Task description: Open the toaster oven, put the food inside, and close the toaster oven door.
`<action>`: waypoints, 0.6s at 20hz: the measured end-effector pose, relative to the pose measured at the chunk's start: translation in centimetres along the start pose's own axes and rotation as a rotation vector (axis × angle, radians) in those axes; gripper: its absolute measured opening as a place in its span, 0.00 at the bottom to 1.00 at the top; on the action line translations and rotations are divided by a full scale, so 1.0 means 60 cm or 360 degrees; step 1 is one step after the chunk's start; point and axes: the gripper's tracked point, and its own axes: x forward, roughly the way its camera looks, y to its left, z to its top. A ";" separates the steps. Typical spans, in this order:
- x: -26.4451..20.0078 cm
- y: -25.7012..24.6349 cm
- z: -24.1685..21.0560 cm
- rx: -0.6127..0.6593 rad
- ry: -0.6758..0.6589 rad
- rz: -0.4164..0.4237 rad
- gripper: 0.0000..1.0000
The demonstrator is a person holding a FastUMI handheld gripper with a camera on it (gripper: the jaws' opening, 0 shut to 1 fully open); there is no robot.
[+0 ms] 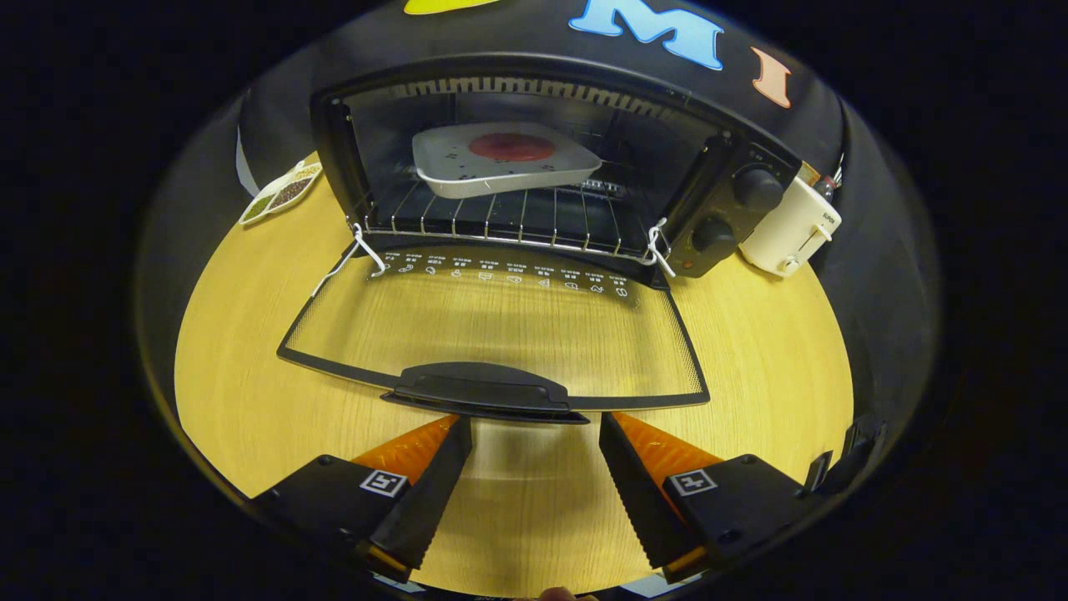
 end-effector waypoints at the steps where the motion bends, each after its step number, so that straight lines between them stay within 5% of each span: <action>1: -0.009 -0.001 0.004 0.0006 -0.0018 0.0007 0.98; 12: -0.127 -0.033 0.143 0.0042 -0.0492 0.0004 0.98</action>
